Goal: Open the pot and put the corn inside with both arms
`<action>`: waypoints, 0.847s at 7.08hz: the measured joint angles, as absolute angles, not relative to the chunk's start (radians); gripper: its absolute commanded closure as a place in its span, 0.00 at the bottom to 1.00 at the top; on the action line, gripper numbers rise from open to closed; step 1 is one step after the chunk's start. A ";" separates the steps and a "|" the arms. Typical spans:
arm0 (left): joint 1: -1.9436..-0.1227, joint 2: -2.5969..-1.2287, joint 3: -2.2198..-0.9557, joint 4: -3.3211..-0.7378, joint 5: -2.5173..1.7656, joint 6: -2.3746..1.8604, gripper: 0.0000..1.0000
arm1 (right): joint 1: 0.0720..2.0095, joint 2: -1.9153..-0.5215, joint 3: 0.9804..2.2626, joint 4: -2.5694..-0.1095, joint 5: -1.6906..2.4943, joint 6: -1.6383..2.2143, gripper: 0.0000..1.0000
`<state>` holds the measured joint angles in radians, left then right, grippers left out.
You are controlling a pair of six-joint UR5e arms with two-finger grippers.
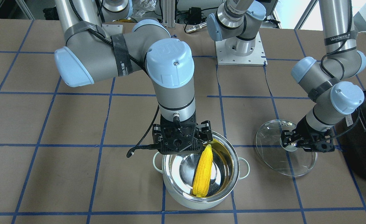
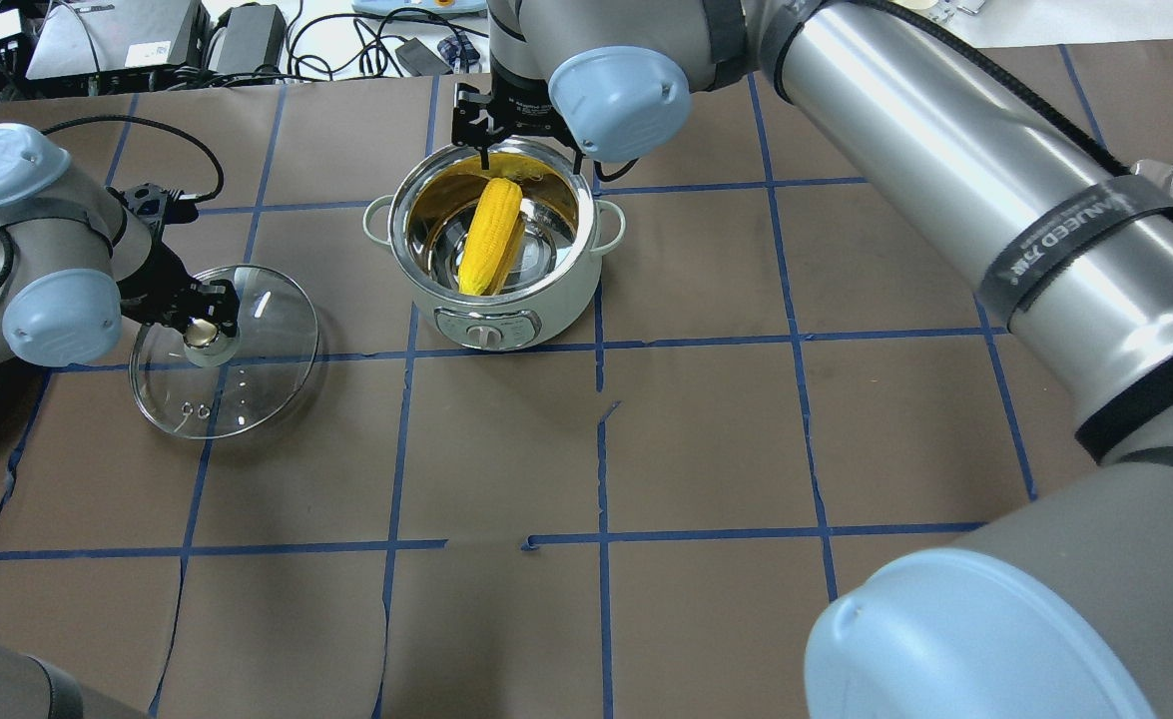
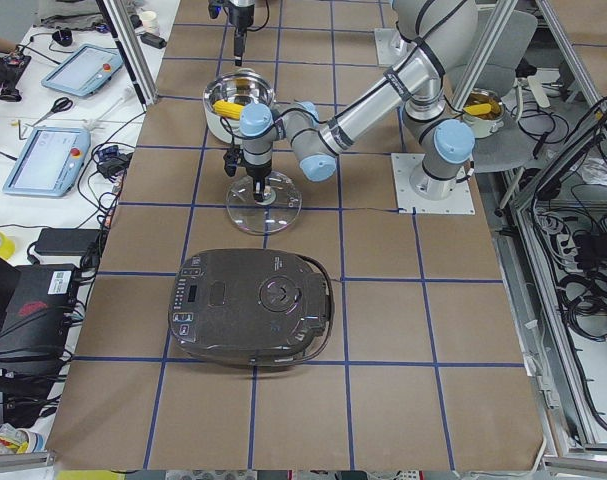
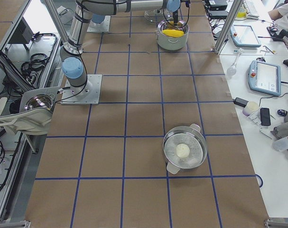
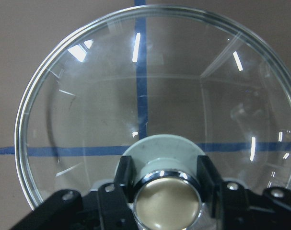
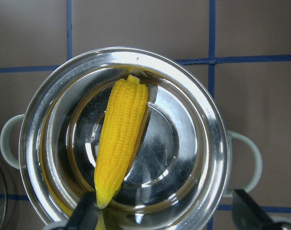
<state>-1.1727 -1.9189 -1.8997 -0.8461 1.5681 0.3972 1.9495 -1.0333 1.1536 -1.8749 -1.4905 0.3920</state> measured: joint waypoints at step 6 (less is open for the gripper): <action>-1.193 -1.879 -1.877 -0.865 1.587 0.395 0.00 | 1.690 -1.346 1.384 -1.643 -1.510 0.090 0.00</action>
<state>-1.1931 -1.8791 -1.8771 -0.8648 1.5866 0.3948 1.6901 -1.3459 1.3842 -1.6433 -1.5096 0.0902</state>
